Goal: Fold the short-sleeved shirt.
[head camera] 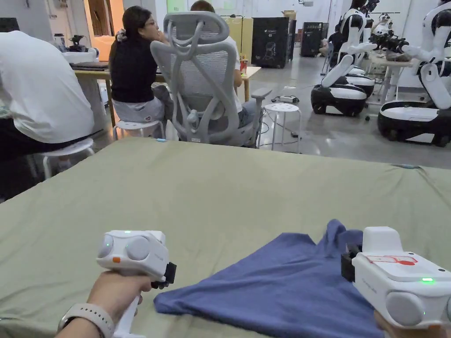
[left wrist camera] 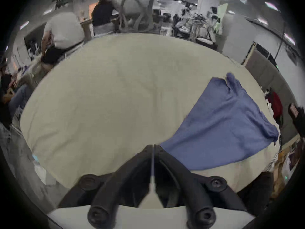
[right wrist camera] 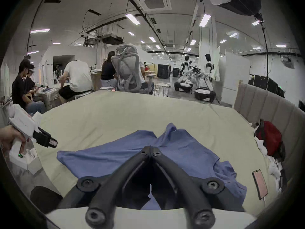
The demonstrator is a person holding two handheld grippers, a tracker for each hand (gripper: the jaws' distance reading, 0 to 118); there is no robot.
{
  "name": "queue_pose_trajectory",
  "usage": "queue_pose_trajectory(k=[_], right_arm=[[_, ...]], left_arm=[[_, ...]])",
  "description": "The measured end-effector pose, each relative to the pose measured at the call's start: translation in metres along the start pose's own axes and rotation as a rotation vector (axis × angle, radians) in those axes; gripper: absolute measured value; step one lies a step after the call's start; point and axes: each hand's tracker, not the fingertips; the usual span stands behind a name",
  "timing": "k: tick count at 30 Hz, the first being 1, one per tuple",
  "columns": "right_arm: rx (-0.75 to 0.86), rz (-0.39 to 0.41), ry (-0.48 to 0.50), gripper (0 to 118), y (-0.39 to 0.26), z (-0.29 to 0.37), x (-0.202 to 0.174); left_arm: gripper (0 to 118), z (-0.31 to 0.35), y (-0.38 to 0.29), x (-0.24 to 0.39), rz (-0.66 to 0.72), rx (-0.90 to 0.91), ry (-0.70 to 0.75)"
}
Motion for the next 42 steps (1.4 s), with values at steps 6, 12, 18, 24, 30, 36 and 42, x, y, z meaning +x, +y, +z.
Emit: queue_pose_trajectory(k=[6,12,18,24,30,36,42], right_arm=[[-0.028,0.011,0.013,0,-0.003,-0.016,-0.002],[-0.054,0.009,0.003,0,-0.011,-0.026,0.009],[-0.095,0.002,-0.013,0,-0.012,-0.047,0.039],[-0.23,-0.027,-0.104,0,0.007,-0.104,0.121],[-0.383,-0.023,-0.098,0,0.009,-0.197,0.183],[-0.398,-0.109,-0.048,118,-0.002,-0.267,0.206],[-0.493,-0.027,-0.045,77,-0.029,-0.304,0.194]], left_arm=[[89,-0.038,-0.011,0.001,-0.006,-0.054,-0.008],[36,-0.055,-0.018,0.009,-0.054,-0.123,0.042],[1,-0.014,-0.009,0.028,-0.104,0.036,-0.028],[1,0.018,-0.009,0.044,-0.141,0.166,-0.032],[1,0.016,-0.013,0.05,-0.143,0.178,-0.051],[1,0.011,-0.007,0.046,-0.139,0.164,-0.05],[1,0.0,0.0,0.042,-0.142,0.141,-0.028]])
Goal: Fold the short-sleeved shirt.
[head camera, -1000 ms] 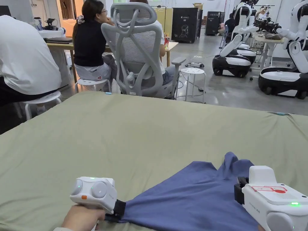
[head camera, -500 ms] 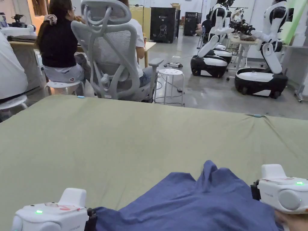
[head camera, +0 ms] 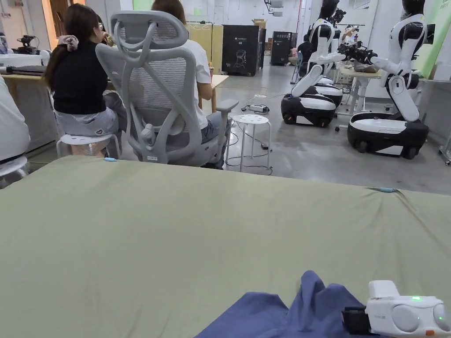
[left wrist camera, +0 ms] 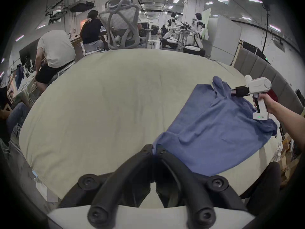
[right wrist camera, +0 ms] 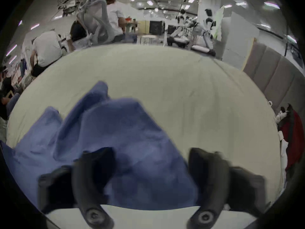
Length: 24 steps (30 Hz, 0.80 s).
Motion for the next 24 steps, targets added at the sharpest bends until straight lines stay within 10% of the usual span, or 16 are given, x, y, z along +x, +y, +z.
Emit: queue_pose_trajectory(k=[2,3,4,24], right_arm=[[0.004,-0.005,0.048,49,-0.011,0.0,-0.009],[0.06,0.007,0.028,5,-0.011,0.01,-0.014],[0.035,-0.019,0.094,0,-0.011,0.016,-0.016],[0.64,0.12,-0.319,0,0.008,0.364,-0.036]], left_arm=[[1,-0.004,0.0,0.0,-0.005,-0.008,0.008],[1,-0.005,0.0,0.0,-0.002,-0.01,0.01],[1,-0.007,0.0,-0.001,0.002,-0.011,0.011],[1,0.061,0.119,0.029,-0.03,0.357,0.184]])
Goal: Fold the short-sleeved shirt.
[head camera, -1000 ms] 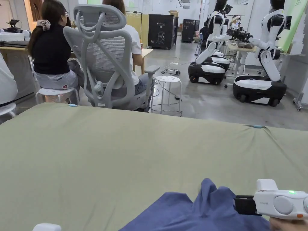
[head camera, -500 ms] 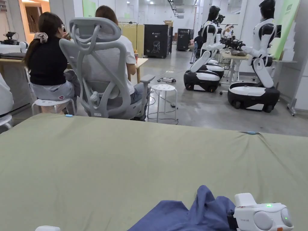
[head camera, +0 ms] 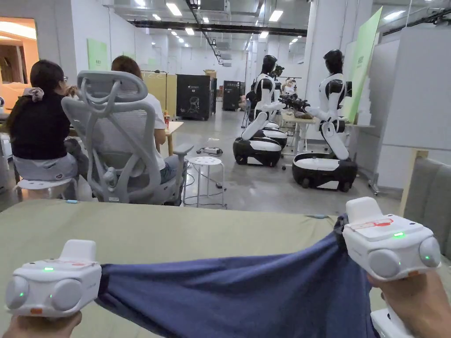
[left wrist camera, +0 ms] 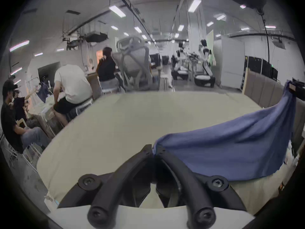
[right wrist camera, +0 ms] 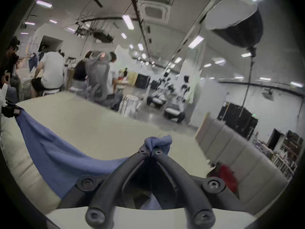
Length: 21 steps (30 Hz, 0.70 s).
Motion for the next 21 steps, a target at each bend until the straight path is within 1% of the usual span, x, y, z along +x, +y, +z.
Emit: queue_pose_trajectory(k=[2,3,6,12,17,21], right_arm=[[0.045,-0.029,-0.038,0,0.023,0.008,0.017],[0.061,-0.031,-0.059,0,0.034,0.01,0.024],[0.09,-0.062,-0.081,0,0.065,0.011,0.041],[0.161,-0.067,-0.152,0,0.122,-0.001,0.058],[0.206,-0.112,-0.152,0,0.164,-0.021,0.074],[0.25,-0.137,-0.165,0,0.193,-0.036,0.08]], left_arm=[[1,0.007,0.029,0.001,-0.008,0.042,0.029],[1,0.009,0.043,0.001,-0.004,0.058,0.031],[1,0.016,0.088,0.01,-0.033,0.12,0.075],[1,0.026,0.173,0.025,-0.067,0.238,0.136],[1,0.018,0.231,0.023,-0.05,0.289,0.147],[1,0.01,0.265,0.024,-0.071,0.338,0.164]])
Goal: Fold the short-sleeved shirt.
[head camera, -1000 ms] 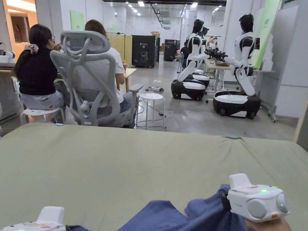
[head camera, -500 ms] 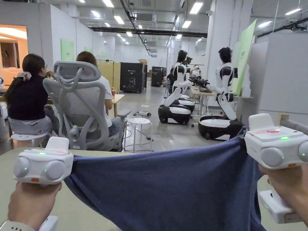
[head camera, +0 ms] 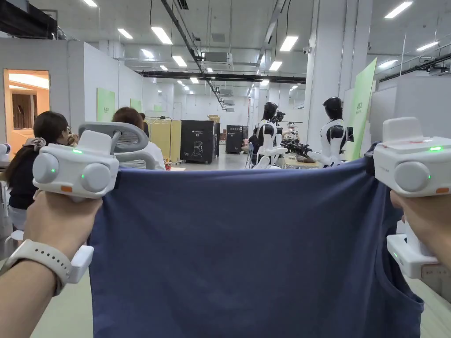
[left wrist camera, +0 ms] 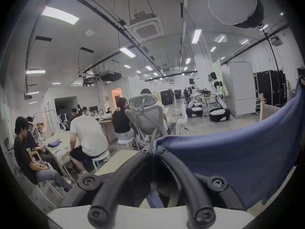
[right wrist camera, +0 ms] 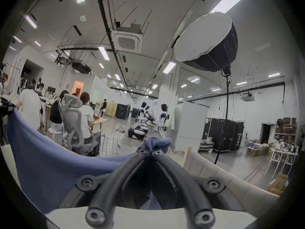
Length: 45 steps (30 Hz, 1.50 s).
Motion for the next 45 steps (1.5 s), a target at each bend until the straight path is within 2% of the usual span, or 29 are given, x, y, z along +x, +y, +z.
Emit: queue_pose_trajectory(k=[7,10,13,15,18,23,30,33,39,42,45], right_arm=[[0.057,-0.05,0.0,0,0.033,-0.026,0.002],[0.056,-0.035,-0.003,0,0.029,-0.032,-0.002],[0.025,-0.019,0.0,0,0.003,-0.037,-0.008],[-0.019,-0.032,0.013,0,-0.027,-0.04,-0.012],[-0.093,-0.004,0.014,0,-0.074,-0.042,-0.018],[-0.118,-0.014,0.023,0,-0.104,-0.037,-0.01],[-0.199,-0.004,0.06,0,-0.135,0.036,0.002],[-0.26,-0.005,0.091,0,-0.168,0.085,0.008],[-0.474,0.046,0.203,0,-0.276,0.17,0.008],[-0.591,0.065,0.249,0,-0.345,0.201,-0.001],[-0.712,0.032,0.273,0,-0.399,0.228,-0.009]], left_arm=[[1,-0.027,0.032,-0.004,-0.014,0.054,0.028],[1,-0.034,0.028,-0.003,-0.016,0.057,0.034],[1,-0.048,0.005,0.003,-0.027,0.021,0.028],[1,-0.058,-0.027,0.011,-0.035,-0.023,0.021],[1,-0.066,-0.079,0.021,-0.046,-0.064,0.012],[1,-0.049,-0.113,0.028,-0.056,-0.117,-0.015],[1,0.016,-0.147,0.017,-0.102,-0.164,-0.06],[1,0.063,-0.18,0.008,-0.078,-0.234,-0.151],[1,0.146,-0.289,-0.002,-0.116,-0.383,-0.221],[1,0.174,-0.355,-0.006,-0.057,-0.505,-0.234],[1,0.19,-0.409,-0.01,0.008,-0.635,-0.246]])
